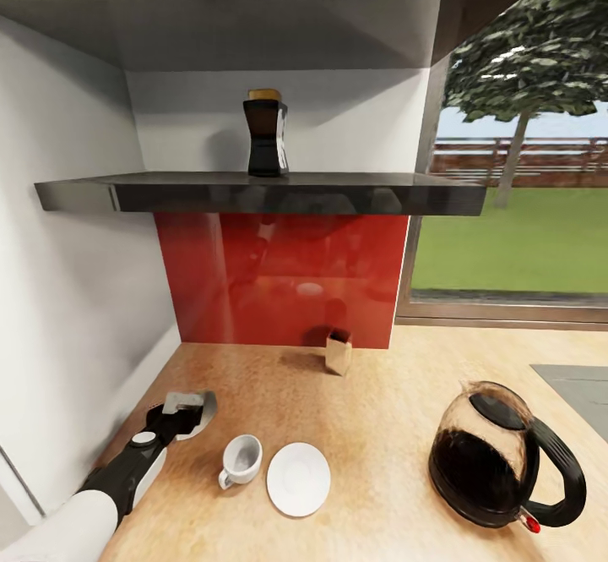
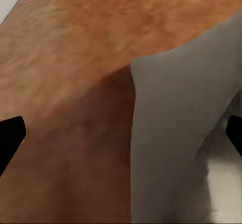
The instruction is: Set up a coffee station on the kitchen countertop: keep the coffee maker on the countertop, move the bottle of coffee from the kitchen shelf to the counter next to the coffee maker, place a paper coffee filter on top of the coffee maker, put the saucer next to the coffee maker with the coffee cup on the saucer, and place the electric kettle next to the coffee maker.
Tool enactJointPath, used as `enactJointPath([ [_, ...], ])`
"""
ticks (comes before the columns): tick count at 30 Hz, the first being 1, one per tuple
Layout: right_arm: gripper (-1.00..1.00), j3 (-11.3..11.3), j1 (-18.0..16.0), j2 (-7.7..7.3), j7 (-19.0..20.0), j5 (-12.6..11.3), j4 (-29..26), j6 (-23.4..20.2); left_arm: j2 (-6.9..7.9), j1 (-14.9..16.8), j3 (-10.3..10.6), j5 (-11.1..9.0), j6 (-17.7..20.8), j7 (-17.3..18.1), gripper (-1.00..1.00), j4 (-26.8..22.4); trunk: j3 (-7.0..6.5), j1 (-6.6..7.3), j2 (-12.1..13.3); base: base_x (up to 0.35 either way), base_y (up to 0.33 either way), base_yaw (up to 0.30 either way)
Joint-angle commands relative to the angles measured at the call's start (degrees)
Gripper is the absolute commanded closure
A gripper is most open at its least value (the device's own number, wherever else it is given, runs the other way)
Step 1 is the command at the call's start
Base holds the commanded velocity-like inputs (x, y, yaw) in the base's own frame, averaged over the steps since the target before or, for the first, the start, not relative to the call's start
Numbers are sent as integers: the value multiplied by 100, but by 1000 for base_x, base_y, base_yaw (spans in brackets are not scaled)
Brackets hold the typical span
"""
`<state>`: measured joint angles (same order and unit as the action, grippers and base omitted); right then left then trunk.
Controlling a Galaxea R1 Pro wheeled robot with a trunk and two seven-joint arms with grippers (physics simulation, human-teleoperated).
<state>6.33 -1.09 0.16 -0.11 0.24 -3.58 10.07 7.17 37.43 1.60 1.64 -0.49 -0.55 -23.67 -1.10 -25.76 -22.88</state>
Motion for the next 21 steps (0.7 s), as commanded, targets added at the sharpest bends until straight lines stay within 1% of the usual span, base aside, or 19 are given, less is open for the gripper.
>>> enactJointPath([
  [1, -100, 35, 0, 2, 0, 3, 6, 21, 0, -9, 16, 20, -5, -3, -100, 21, 2, -2, -4, 3, 0, 0],
  [5, -100, 35, -3, 2, 2, 3, 6, 21, -6, -26, 16, 28, -4, 1, -100, 49, 2, -2, -4, 1, 0, 0],
  [6, -100, 35, -1, 2, 2, 3, 6, 21, -9, -29, 16, 28, -1, 1, 100, 51, 2, -2, -4, 0, 0, 0],
  [21, -100, 26, 2, -7, 3, 3, 6, 21, 3, -43, 16, 21, -3, -6, 100, 61, 2, -2, -4, 0, 0, 0],
])
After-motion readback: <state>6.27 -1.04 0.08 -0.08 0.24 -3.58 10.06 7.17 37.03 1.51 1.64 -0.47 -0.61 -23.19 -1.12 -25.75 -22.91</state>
